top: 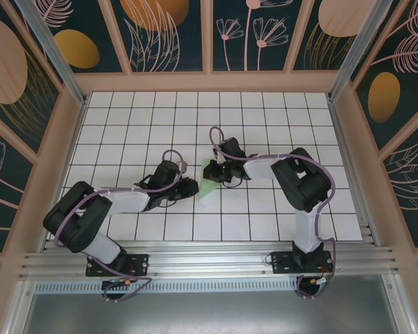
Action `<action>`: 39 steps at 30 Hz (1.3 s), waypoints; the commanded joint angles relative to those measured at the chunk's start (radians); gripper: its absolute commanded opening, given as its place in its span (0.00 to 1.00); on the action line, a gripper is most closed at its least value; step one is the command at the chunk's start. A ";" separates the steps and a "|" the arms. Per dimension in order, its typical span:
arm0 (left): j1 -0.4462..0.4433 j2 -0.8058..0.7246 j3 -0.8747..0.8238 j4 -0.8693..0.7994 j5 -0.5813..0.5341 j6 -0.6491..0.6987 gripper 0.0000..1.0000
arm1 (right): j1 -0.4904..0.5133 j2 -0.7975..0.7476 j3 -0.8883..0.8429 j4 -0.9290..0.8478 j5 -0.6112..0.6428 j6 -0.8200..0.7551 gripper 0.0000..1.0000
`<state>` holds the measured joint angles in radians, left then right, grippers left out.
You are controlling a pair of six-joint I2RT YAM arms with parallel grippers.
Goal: Fold a paper plane with a square sheet of paper (pick it up from the middle)
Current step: Fourth fold the wing at the center of the table.
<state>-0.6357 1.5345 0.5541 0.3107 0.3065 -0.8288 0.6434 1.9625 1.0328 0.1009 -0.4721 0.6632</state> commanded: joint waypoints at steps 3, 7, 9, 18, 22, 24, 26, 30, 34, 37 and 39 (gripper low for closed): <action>-0.002 -0.032 0.060 -0.008 0.064 0.032 0.14 | 0.010 0.043 -0.017 -0.108 0.076 -0.031 0.11; -0.002 0.026 0.097 0.032 0.165 0.033 0.12 | 0.010 0.047 -0.018 -0.108 0.081 -0.030 0.11; -0.002 0.065 0.113 0.051 0.206 0.023 0.10 | 0.010 0.048 -0.021 -0.104 0.081 -0.027 0.11; -0.003 0.141 0.071 0.112 0.202 -0.032 0.09 | 0.013 0.054 -0.026 -0.099 0.081 -0.022 0.12; -0.002 0.153 0.044 0.131 0.201 -0.043 0.09 | 0.015 0.053 -0.036 -0.095 0.081 -0.021 0.12; -0.003 0.161 0.032 0.149 0.210 -0.049 0.09 | 0.015 0.053 -0.037 -0.094 0.081 -0.020 0.12; -0.002 0.168 0.018 0.176 0.222 -0.060 0.10 | 0.015 0.054 -0.038 -0.095 0.082 -0.020 0.12; -0.003 0.173 0.012 0.188 0.237 -0.061 0.11 | 0.015 0.059 -0.038 -0.093 0.084 -0.020 0.12; -0.002 0.205 -0.004 0.210 0.239 -0.070 0.11 | 0.016 0.063 -0.037 -0.094 0.084 -0.019 0.12; -0.002 0.208 -0.015 0.214 0.240 -0.076 0.11 | 0.018 0.065 -0.037 -0.095 0.085 -0.020 0.12; -0.002 0.209 -0.022 0.211 0.238 -0.077 0.11 | 0.018 0.066 -0.037 -0.097 0.087 -0.021 0.12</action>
<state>-0.6357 1.7237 0.5564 0.5144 0.5198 -0.8925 0.6479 1.9625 1.0332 0.1009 -0.4641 0.6598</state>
